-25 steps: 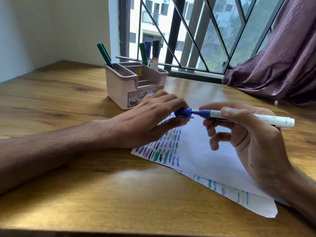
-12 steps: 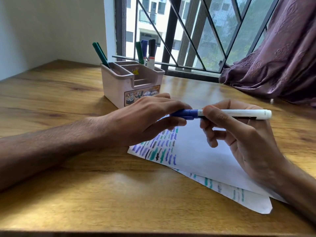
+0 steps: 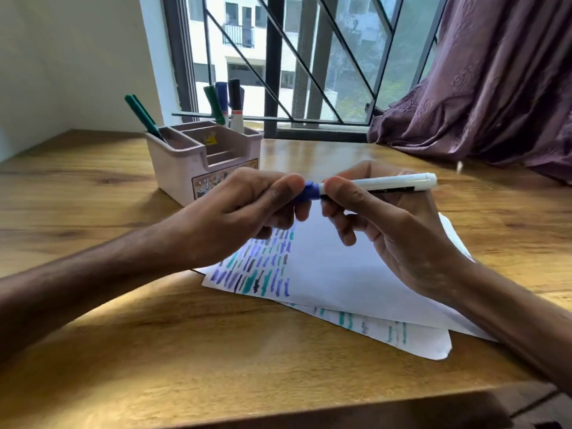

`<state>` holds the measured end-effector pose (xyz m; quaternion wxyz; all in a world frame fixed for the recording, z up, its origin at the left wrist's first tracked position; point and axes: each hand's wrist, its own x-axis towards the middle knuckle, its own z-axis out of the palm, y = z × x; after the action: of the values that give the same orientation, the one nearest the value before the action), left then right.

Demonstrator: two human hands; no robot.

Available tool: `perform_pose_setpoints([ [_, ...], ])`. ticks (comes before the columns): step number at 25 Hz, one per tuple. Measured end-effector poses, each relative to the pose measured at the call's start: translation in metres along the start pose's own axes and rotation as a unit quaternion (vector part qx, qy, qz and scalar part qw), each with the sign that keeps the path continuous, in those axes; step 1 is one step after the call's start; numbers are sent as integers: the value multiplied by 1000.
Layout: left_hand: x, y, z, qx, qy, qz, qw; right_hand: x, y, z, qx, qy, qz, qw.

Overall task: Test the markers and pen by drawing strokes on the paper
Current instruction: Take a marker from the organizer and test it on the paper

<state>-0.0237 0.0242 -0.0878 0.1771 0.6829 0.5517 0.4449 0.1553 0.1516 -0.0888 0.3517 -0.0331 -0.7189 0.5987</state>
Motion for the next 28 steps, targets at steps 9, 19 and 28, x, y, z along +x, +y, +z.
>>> perform_pose_setpoints([
  [9,18,25,-36,-60,239,1,969,0,18,8,-77,-59,121,988],
  [19,80,13,-106,222,449,100,859,-4,20,9,-149,-78,127,978],
  [28,80,-28,-102,311,392,-4,866,-4,19,8,-177,-86,127,972],
])
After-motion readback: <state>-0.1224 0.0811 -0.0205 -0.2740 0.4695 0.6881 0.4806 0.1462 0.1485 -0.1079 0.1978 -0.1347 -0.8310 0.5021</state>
